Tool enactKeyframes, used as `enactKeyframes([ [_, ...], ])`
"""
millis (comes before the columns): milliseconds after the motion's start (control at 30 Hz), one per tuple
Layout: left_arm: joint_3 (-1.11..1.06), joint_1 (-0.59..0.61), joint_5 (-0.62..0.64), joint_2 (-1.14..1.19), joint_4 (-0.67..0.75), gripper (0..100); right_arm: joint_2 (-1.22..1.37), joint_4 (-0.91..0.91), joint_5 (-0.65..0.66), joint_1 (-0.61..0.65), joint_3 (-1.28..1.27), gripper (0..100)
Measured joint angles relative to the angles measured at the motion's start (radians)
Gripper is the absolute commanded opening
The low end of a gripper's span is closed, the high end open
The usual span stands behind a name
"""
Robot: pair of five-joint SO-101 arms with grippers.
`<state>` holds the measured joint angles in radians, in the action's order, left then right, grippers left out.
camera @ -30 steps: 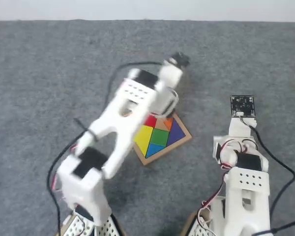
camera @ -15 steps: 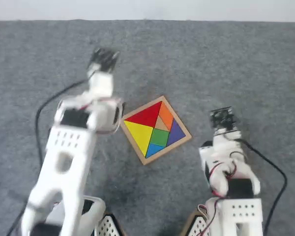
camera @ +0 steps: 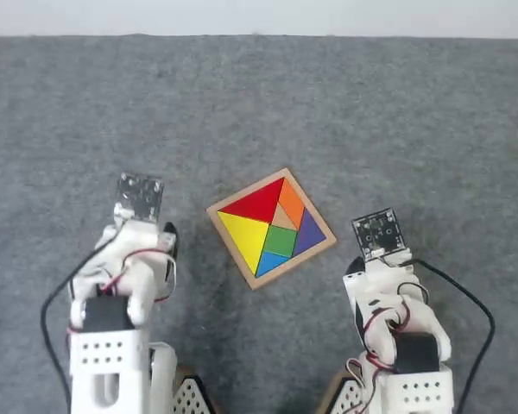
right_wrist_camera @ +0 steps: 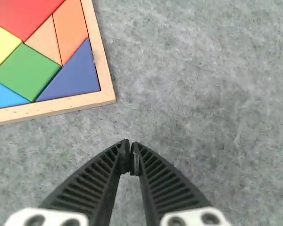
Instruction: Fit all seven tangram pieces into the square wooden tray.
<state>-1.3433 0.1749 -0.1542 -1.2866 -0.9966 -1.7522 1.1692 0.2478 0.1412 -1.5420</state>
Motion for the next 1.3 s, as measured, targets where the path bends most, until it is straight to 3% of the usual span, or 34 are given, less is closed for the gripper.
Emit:
enactKeyframes([
  [233, -0.269, 0.011, -0.003, -0.207, 0.14, 12, -0.048, 0.0, 0.0, 0.005, -0.063, 0.9],
  [400, -0.354, 0.011, -0.003, -0.361, 0.161, 13, -0.049, -0.005, 0.002, -0.009, -0.077, 0.9],
  [633, -0.353, 0.009, -0.003, -0.502, -0.009, 13, -0.048, -0.038, 0.0, -0.138, -0.123, 0.9],
  [1000, -0.353, 0.009, -0.003, -0.506, -0.244, 13, -0.048, -0.038, 0.0, -0.146, -0.123, 0.9],
  [1300, -0.353, 0.009, -0.003, -0.506, -0.264, 13, -0.048, -0.038, 0.0, -0.146, -0.123, 0.9],
])
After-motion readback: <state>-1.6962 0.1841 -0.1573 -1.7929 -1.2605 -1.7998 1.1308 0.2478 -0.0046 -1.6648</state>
